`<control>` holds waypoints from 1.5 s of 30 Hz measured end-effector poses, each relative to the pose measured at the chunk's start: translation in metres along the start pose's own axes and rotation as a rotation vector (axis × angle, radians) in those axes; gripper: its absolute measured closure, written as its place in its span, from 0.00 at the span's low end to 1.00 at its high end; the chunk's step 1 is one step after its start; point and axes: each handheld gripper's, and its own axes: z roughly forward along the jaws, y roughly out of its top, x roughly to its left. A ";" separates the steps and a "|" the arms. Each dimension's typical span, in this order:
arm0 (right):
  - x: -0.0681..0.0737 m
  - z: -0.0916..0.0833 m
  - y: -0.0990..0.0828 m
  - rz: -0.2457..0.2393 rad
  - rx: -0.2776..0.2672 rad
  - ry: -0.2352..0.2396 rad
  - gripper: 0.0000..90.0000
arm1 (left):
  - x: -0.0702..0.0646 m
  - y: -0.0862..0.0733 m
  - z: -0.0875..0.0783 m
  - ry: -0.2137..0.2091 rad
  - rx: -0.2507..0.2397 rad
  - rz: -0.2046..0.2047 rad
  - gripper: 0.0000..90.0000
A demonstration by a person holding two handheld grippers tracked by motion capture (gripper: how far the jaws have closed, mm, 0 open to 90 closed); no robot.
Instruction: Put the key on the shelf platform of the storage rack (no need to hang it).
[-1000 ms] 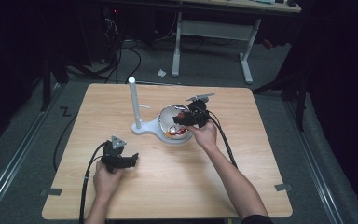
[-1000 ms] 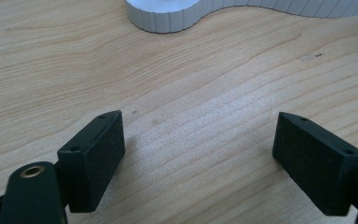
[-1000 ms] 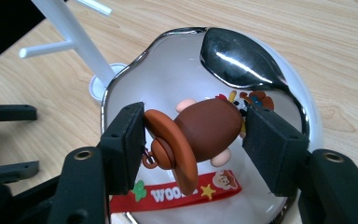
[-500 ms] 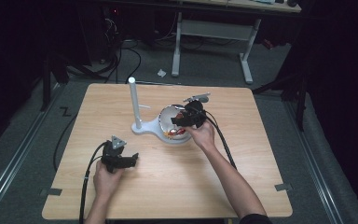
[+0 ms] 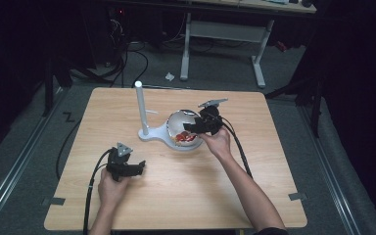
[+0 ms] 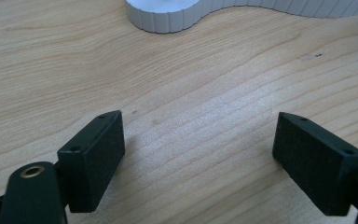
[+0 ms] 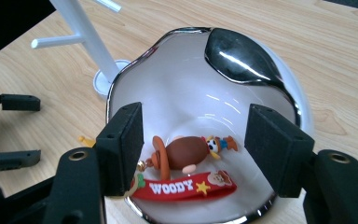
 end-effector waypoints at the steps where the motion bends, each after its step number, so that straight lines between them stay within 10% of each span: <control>1: 0.000 -0.002 0.000 -0.005 -0.005 0.000 0.43 | 0.000 0.000 0.000 0.000 0.000 0.000 0.19; 45: -0.026 -0.087 -0.037 0.004 -0.118 -0.115 0.50 | 0.000 0.000 0.000 0.000 0.000 0.000 0.19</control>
